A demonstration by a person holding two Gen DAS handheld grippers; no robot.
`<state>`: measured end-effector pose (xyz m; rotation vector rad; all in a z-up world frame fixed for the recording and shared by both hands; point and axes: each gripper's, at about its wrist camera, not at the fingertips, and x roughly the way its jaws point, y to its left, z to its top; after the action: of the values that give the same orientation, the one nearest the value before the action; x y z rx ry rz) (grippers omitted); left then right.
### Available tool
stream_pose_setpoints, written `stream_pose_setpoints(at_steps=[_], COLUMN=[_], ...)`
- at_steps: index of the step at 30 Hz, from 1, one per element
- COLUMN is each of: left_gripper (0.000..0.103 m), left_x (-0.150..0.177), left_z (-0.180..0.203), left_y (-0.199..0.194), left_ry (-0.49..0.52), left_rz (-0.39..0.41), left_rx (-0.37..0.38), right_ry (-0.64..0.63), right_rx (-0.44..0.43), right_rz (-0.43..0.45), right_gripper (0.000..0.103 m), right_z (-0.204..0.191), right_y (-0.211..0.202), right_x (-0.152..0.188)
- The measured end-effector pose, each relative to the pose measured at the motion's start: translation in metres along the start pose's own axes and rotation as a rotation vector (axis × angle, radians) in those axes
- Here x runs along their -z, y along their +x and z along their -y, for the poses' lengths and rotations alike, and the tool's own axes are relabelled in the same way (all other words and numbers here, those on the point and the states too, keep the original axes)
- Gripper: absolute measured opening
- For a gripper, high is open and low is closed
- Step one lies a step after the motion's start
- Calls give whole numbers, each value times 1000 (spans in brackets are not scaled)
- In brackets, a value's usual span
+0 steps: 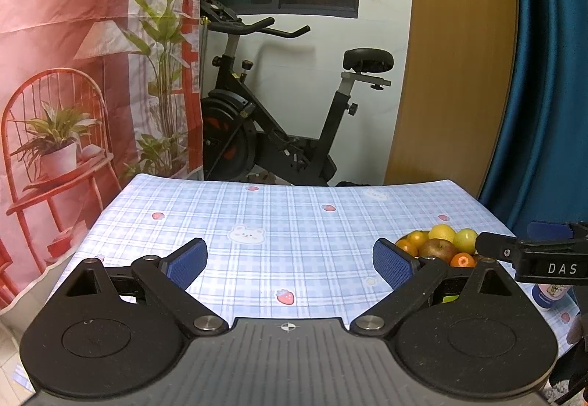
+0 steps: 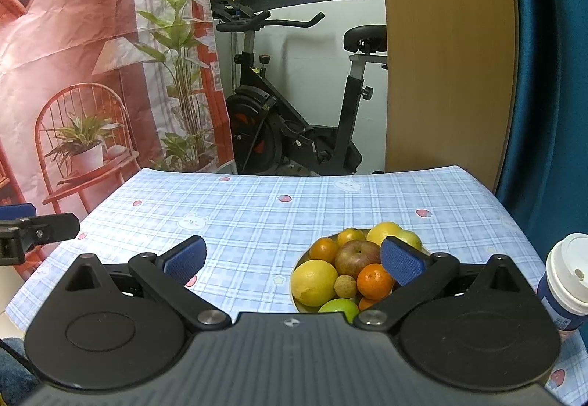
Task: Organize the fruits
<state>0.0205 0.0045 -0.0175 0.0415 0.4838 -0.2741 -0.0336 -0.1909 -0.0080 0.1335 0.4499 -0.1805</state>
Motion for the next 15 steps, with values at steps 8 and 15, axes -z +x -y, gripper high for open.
stream_pose_setpoints(at_steps=[8, 15], left_gripper=[98, 99], left_x=[-1, -1], left_z=[1, 0], left_y=[0, 0], left_ry=[0, -10], left_rz=[3, 0], left_rx=[-1, -2], right_ry=[-1, -4], right_rx=[3, 6], right_rz=[-1, 1], right_gripper=[103, 103], right_z=[2, 2], right_y=[1, 2], right_x=[0, 0])
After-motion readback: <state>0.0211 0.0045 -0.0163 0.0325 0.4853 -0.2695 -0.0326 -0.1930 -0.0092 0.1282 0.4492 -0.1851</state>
